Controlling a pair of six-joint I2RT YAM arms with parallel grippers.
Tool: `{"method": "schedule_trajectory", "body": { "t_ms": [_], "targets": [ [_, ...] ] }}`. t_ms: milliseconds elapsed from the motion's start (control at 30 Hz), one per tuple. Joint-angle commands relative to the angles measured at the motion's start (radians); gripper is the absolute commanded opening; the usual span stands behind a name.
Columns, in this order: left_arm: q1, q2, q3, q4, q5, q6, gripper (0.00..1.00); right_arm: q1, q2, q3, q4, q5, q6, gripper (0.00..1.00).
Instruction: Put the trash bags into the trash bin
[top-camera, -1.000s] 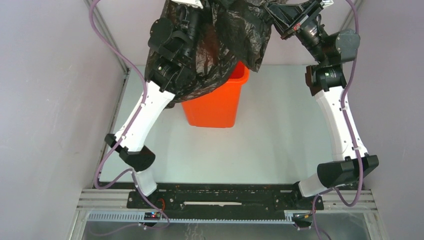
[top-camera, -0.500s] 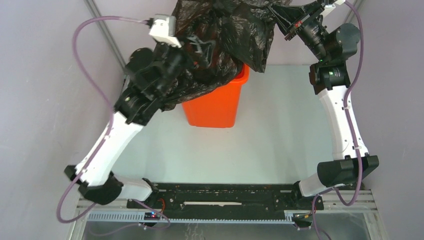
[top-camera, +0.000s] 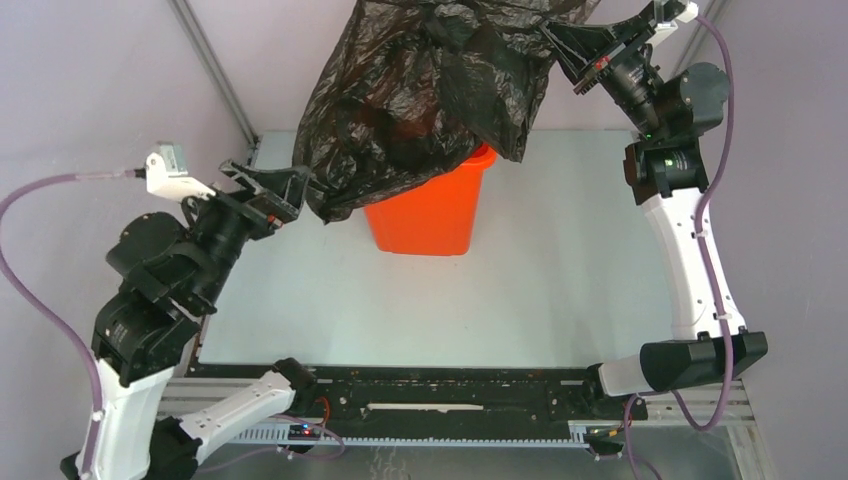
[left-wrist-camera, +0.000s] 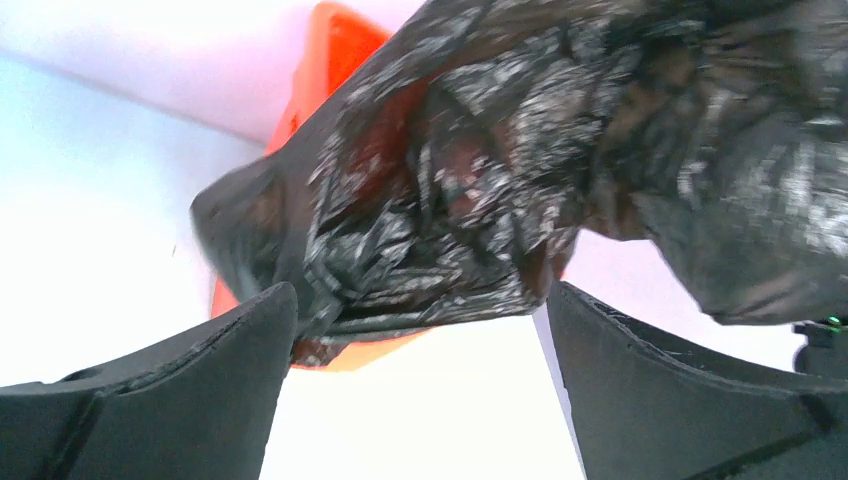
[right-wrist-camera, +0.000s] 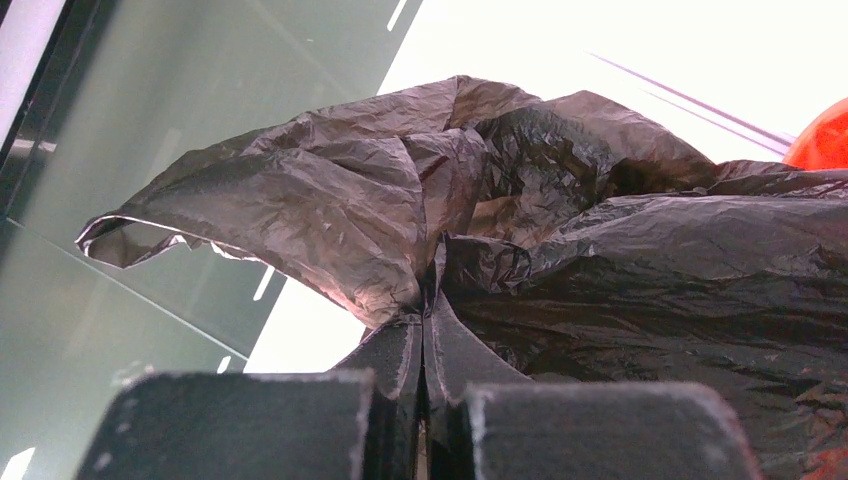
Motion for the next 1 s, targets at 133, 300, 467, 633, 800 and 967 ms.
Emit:
{"method": "schedule_trajectory", "body": {
  "t_ms": [133, 300, 467, 633, 800, 967],
  "targets": [
    [0.175, -0.014, -0.226, -0.059, 0.160, -0.356, 1.00, -0.003, -0.053, -0.006, 0.031, -0.018, 0.007, 0.00],
    [0.234, -0.033, -0.342, 0.065, 0.250, -0.393, 1.00, 0.001, -0.068, -0.011, 0.021, -0.020, 0.004, 0.00],
    [0.333, -0.004, -0.416, 0.159, 0.366, -0.436, 0.94, 0.002, -0.075, -0.019, 0.028, -0.021, 0.008, 0.00],
    [0.379, 0.025, -0.427, 0.284, 0.516, -0.479, 0.41, 0.002, -0.079, -0.020, 0.029, -0.023, 0.007, 0.00],
    [0.378, 0.005, -0.354, 0.289, 0.480, -0.416, 0.14, 0.000, -0.086, -0.029, 0.029, -0.030, 0.004, 0.00],
    [0.376, 0.084, -0.202, 0.364, 0.507, -0.285, 0.10, 0.002, -0.080, -0.031, 0.034, -0.030, 0.004, 0.00]
  ]
}}
